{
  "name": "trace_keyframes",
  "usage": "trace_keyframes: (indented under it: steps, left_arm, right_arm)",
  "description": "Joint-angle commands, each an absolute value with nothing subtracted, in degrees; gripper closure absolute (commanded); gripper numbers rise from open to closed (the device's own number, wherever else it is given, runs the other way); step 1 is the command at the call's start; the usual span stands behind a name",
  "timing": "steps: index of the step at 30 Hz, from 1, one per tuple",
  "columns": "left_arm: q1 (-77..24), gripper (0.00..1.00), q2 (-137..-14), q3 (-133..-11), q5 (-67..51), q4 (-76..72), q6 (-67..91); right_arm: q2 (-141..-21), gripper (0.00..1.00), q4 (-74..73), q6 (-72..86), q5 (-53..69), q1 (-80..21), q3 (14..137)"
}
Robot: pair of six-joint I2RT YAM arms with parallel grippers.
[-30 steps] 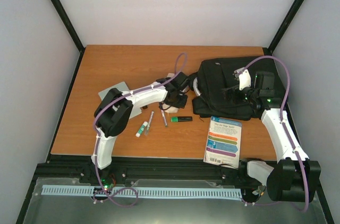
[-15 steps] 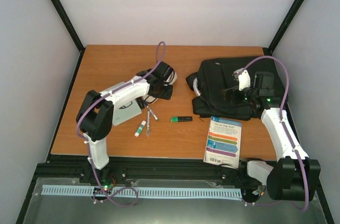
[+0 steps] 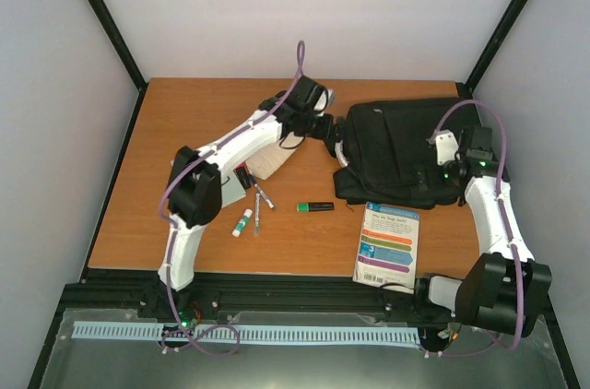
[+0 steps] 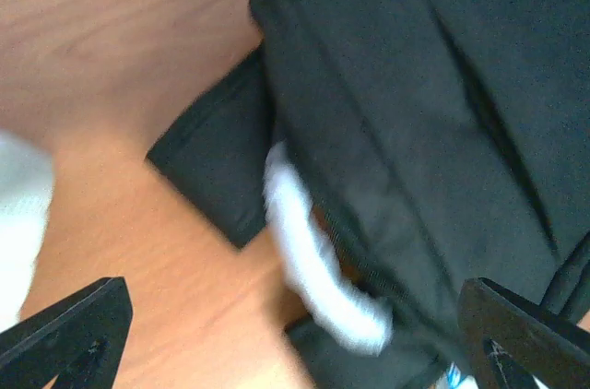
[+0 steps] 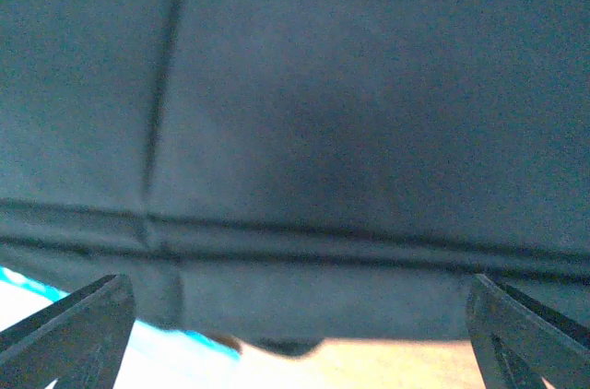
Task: Pack the student bag
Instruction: Adjust the student bag at the center of the board.
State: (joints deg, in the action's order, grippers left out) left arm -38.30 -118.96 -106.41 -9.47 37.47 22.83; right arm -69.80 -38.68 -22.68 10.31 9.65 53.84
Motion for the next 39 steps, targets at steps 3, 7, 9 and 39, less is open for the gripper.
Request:
trace_keyframes:
  steps: [3, 7, 9, 39]
  left_arm:
    - [-37.6, 0.0, -132.7, -124.3, -14.2, 38.0, 25.0]
    - [-36.9, 0.0, -141.2, -135.3, -14.2, 37.7, 25.9]
    - [-36.4, 0.0, -145.1, -139.5, -14.9, 36.5, 26.5]
    - [-39.8, 0.19, -122.2, -89.6, -19.7, 14.9, 30.2]
  right_arm:
    - [-68.5, 0.01, -48.6, -32.5, 7.8, 17.1, 51.2]
    - [-71.0, 0.06, -48.8, -34.3, 9.0, 20.7, 49.7]
    - [-73.5, 0.07, -48.9, -34.8, 9.9, 21.2, 49.4]
    - [-118.0, 0.02, -43.5, -27.2, 11.1, 3.0, 85.4]
